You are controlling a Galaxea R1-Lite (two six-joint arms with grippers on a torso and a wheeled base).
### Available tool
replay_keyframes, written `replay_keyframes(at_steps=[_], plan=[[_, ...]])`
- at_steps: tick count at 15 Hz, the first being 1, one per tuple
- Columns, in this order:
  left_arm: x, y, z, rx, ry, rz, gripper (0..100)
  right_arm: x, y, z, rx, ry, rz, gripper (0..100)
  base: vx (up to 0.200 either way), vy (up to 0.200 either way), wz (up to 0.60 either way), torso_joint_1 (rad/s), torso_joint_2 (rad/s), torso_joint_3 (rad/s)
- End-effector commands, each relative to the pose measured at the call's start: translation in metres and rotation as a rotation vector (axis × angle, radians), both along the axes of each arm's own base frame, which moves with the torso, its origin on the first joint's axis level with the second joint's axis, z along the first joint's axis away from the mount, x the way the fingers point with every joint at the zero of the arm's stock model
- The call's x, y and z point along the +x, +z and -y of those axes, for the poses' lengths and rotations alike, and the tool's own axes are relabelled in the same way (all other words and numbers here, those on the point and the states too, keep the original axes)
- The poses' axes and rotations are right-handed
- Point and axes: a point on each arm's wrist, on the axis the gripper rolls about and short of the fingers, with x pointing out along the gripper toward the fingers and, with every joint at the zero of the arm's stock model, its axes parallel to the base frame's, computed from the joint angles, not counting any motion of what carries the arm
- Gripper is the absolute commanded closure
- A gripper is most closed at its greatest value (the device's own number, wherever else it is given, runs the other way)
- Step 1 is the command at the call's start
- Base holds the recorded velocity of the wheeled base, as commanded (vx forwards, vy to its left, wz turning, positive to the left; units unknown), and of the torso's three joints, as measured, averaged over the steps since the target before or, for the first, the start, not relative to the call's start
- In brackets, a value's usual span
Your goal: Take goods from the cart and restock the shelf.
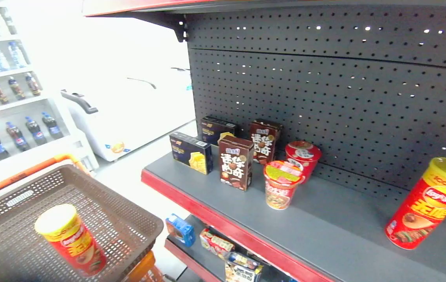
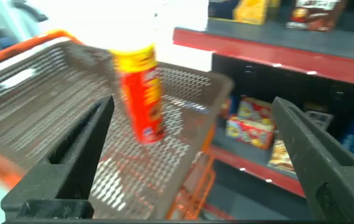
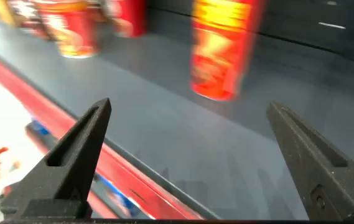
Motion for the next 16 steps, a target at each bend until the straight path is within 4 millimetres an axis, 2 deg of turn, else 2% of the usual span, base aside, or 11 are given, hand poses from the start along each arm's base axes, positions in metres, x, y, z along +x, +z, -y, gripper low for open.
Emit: replay_keyframes(at_steps=[1, 6, 7, 8, 10, 11, 13, 14, 16], plan=[[0.0, 0.0, 0.0, 0.0, 0.0, 0.001, 0, 0.0, 0.0, 0.0, 0.0, 0.0, -0.001, 0, 0.0, 0.0, 0.6, 0.002, 0.01, 0.007], [0.0, 0.0, 0.0, 0.0, 0.003, 0.001, 0, 0.0, 0.0, 0.0, 0.003, -0.001, -0.001, 0, 0.0, 0.0, 0.6, 0.004, 0.0, 0.001], [-0.002, 0.007, 0.0, 0.009, 0.011, 0.024, 0, 0.0, 0.0, 0.0, 0.003, 0.0, 0.001, 0, 0.0, 0.0, 0.0, 0.0, 0.0, 0.0], [-0.011, 0.043, 0.0, 0.051, -0.002, 0.071, 0, 0.0, 0.0, 0.0, 0.003, 0.0, -0.001, 0, 0.0, 0.0, 0.0, 0.0, 0.0, 0.0], [0.001, 0.092, 0.0, 0.068, -0.003, -0.078, 0, 0.0, 0.0, 0.0, 0.003, 0.0, 0.001, 0, 0.0, 0.0, 0.0, 0.0, 0.0, 0.0], [0.021, 0.112, 0.0, 0.067, -0.02, -0.16, 0, 0.0, 0.0, 0.0, 0.003, 0.0, 0.001, 0, 0.0, 0.0, 0.0, 0.0, 0.0, 0.0], [0.058, 0.136, 0.004, 0.058, -0.147, -0.225, 0, 0.0, 0.0, 0.0, 0.003, 0.0, -0.001, 0, 0.0, 0.0, 0.0, 0.0, 0.0, 0.0], [0.074, 0.142, 0.005, 0.06, -0.147, -0.272, 0, 0.0, 0.0, 0.0, 0.003, 0.0, -0.001, 0, 0.0, 0.0, 0.0, 0.0, 0.0, 0.0], [0.103, 0.138, 0.007, 0.055, -0.159, -0.364, 0, 0.0, 0.0, 0.0, 0.003, 0.0, 0.001, 0, 0.0, 0.0, 0.0, 0.0, 0.0, 0.0]])
